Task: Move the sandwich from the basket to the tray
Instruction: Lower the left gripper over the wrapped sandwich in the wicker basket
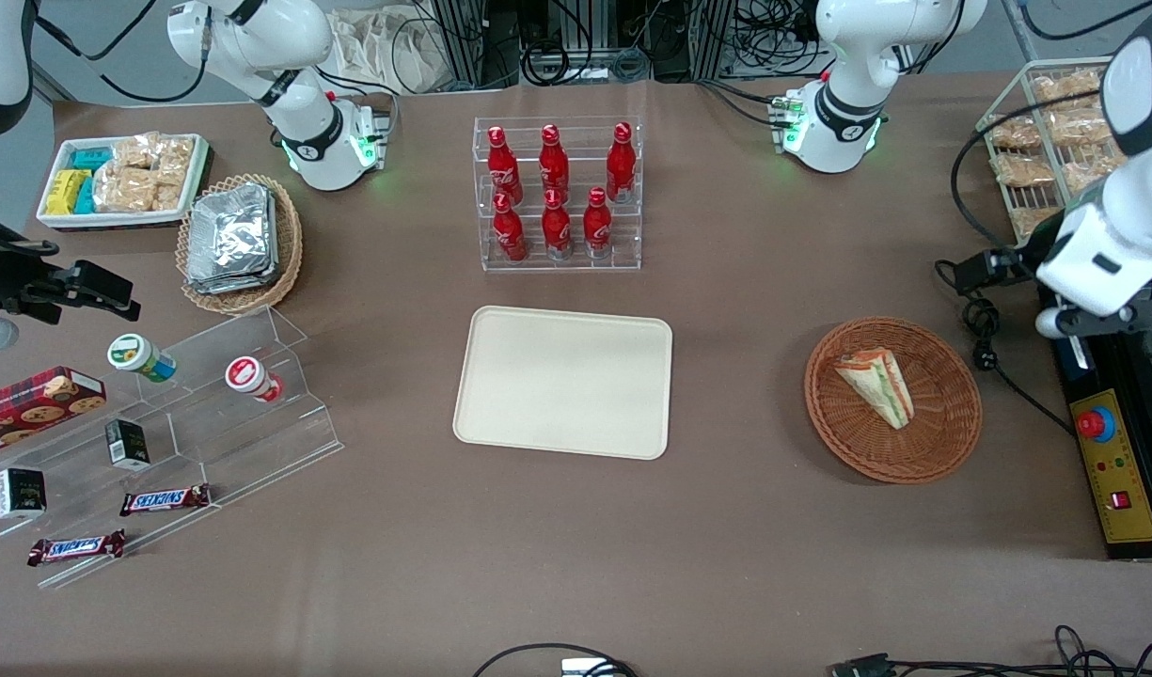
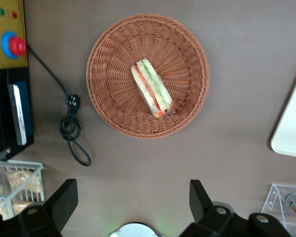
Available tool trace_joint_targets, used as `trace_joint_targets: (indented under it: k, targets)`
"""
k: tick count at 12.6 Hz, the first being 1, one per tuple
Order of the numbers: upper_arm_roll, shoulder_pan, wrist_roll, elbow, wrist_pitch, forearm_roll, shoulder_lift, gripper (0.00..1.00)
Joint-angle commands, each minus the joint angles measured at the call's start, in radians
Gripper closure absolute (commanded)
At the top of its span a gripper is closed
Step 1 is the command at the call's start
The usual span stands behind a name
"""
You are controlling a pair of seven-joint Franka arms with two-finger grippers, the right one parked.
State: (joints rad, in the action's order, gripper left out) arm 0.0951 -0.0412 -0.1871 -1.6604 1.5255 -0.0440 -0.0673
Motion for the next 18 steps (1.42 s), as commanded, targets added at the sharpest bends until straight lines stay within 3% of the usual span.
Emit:
trace_joint_targets:
  k: [1, 5, 11, 18]
  targets:
    - [0.003, -0.002, -0.074, 0.013, 0.004, 0.012, -0.077, 0.01]
    - [0.003, -0.012, -0.185, 0.007, 0.059, 0.012, -0.201, 0.01]
    - [0.003, -0.034, -0.213, -0.062, 0.255, 0.022, -0.327, 0.01]
    - [0.003, -0.057, -0.241, -0.113, 0.403, 0.147, -0.446, 0.01]
